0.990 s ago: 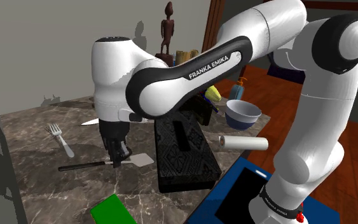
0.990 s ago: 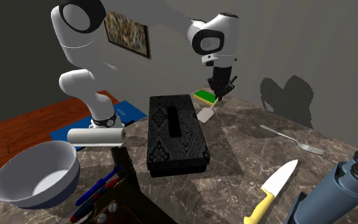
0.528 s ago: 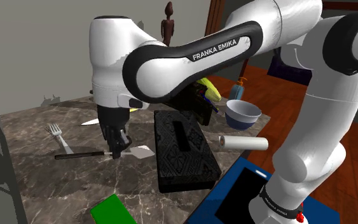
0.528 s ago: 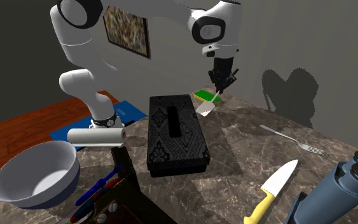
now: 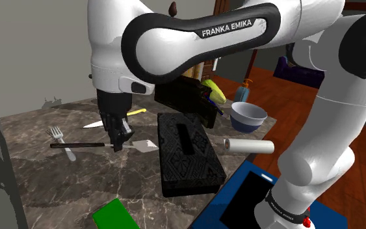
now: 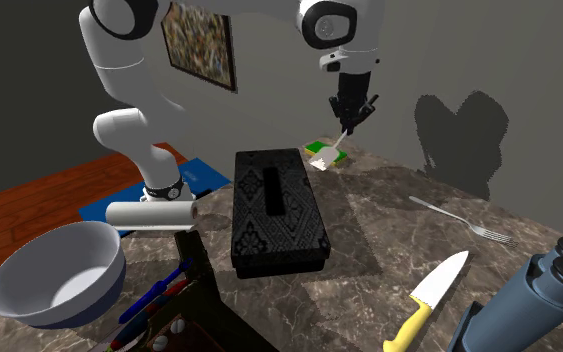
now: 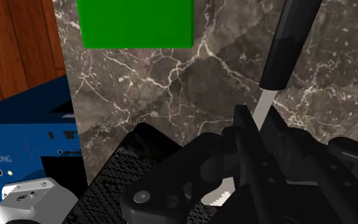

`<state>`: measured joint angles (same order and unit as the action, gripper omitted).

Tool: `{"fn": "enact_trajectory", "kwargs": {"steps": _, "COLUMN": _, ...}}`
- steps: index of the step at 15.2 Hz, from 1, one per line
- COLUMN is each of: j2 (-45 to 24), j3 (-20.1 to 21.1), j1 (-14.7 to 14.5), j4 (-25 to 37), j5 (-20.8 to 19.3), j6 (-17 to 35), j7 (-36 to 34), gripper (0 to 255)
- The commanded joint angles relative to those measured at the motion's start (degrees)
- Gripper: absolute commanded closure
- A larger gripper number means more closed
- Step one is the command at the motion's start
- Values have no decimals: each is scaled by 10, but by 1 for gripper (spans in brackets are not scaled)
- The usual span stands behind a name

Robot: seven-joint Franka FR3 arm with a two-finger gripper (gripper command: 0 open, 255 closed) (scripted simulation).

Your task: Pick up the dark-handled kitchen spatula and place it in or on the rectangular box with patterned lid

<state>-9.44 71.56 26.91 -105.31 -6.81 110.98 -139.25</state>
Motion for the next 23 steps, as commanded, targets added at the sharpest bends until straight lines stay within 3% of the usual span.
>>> {"fn": "enact_trajectory", "kwargs": {"steps": 1, "j2": 0, "j3": 1, "j1": -2, "j4": 16, "j5": 1, "j6": -17, "j7": 0, "gripper": 255}}
{"fn": "enact_trajectory", "kwargs": {"steps": 2, "j2": 1, "j3": 1, "j1": -1, "j4": 20, "j5": 2, "j6": -20, "j7": 0, "gripper": 255}}
{"fn": "enact_trajectory", "kwargs": {"steps": 4, "j2": 132, "j3": 25, "j1": 91, "j4": -30, "j5": 137, "j6": -14, "j7": 106, "gripper": 255}}
{"fn": "enact_trajectory", "kwargs": {"steps": 5, "j2": 203, "j3": 2, "j1": 104, "j4": -51, "j5": 209, "j6": -23, "j7": 165, "gripper": 255}}
{"fn": "enact_trajectory", "kwargs": {"steps": 7, "j2": 269, "j3": -85, "j1": 54, "j4": -92, "j5": 265, "j6": -35, "j7": 223, "gripper": 255}}
{"fn": "enact_trajectory", "kwargs": {"steps": 10, "j2": 338, "j3": -176, "j1": 2, "j4": -149, "j5": 306, "j6": -52, "j7": 284, "gripper": 255}}
{"fn": "enact_trajectory", "kwargs": {"steps": 14, "j2": 415, "j3": -261, "j1": -35, "j4": -217, "j5": 334, "j6": -77, "j7": 351, "gripper": 255}}
{"fn": "enact_trajectory", "kwargs": {"steps": 21, "j2": 524, "j3": -382, "j1": -66, "j4": -317, "j5": 329, "j6": -122, "j7": 451, "gripper": 255}}
{"fn": "enact_trajectory", "kwargs": {"steps": 23, "j2": 524, "j3": -377, "j1": -67, "j4": -332, "j5": 333, "j6": -108, "j7": 453, "gripper": 255}}
